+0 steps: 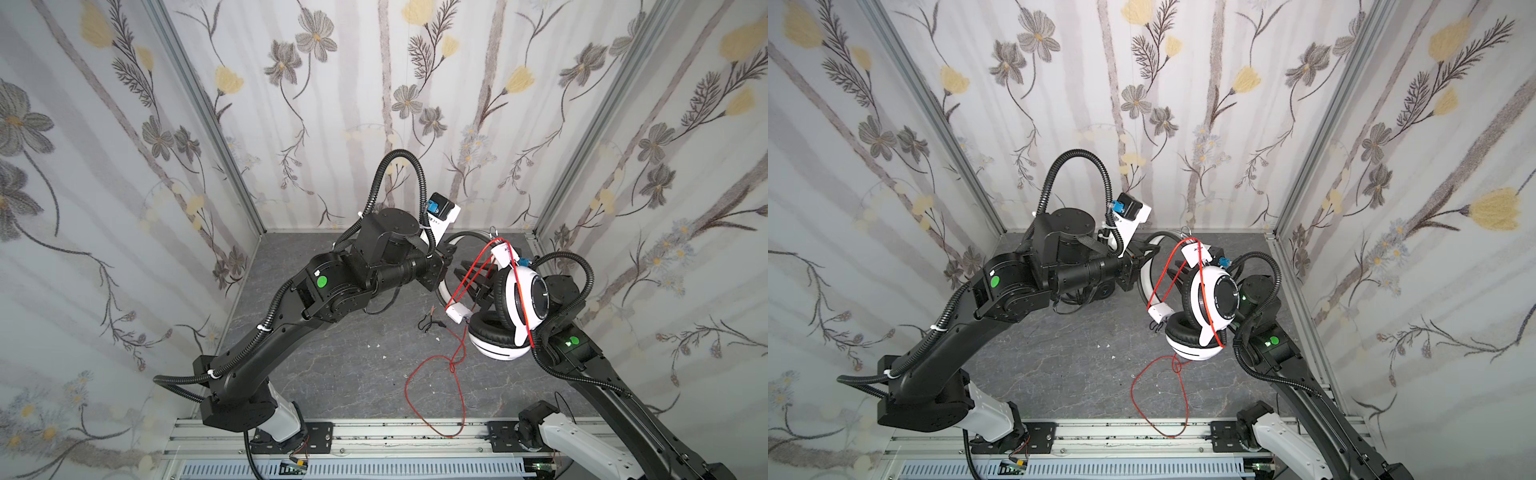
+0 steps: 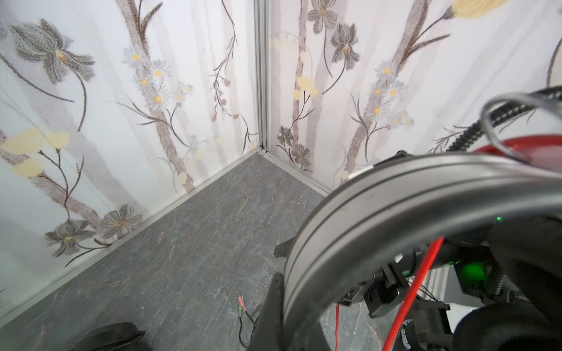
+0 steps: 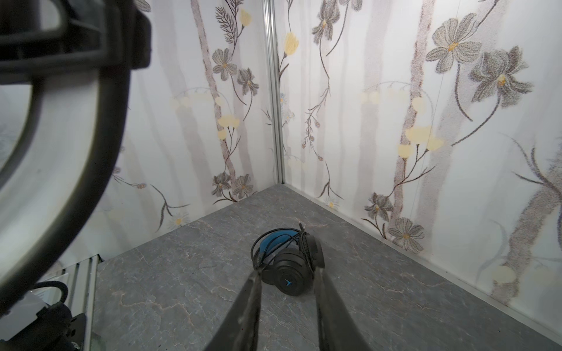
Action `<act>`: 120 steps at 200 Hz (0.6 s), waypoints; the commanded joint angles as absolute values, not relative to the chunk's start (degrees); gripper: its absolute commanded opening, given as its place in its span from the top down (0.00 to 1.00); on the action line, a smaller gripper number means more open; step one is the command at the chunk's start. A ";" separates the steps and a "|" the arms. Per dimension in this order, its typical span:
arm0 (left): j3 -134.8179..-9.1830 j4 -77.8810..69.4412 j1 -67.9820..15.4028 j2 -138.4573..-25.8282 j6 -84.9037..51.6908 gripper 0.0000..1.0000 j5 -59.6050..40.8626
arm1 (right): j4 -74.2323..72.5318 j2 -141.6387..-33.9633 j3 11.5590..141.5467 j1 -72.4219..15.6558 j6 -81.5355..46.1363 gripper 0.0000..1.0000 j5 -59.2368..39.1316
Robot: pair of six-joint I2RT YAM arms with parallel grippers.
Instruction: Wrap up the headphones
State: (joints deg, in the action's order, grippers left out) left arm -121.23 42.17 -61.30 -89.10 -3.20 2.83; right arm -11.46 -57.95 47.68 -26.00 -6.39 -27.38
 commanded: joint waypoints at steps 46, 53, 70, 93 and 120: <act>-120.26 25.00 -61.34 -90.32 -10.14 1.00 5.00 | -22.04 -57.91 43.33 -25.99 -12.57 0.60 -32.03; -119.54 23.81 -61.35 -90.05 -10.81 1.00 5.33 | -22.88 -57.98 41.41 -25.98 -13.02 0.60 -32.28; -118.35 21.31 -61.30 -89.78 -12.35 1.00 5.60 | -25.15 -58.05 39.42 -26.01 -14.26 0.61 -32.75; -117.65 19.31 -61.35 -89.56 -13.86 1.00 7.43 | -27.86 -58.38 36.32 -26.40 -16.09 0.64 -32.96; -116.93 16.71 -61.35 -89.09 -14.50 1.00 9.58 | -29.17 -58.42 32.95 -27.13 -17.12 0.69 -33.27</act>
State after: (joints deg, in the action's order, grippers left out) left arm -117.03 26.46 -61.30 -90.04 -11.07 6.63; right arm -24.47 -58.35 35.07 -26.63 -14.76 -32.64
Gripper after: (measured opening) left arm 0.060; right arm 0.330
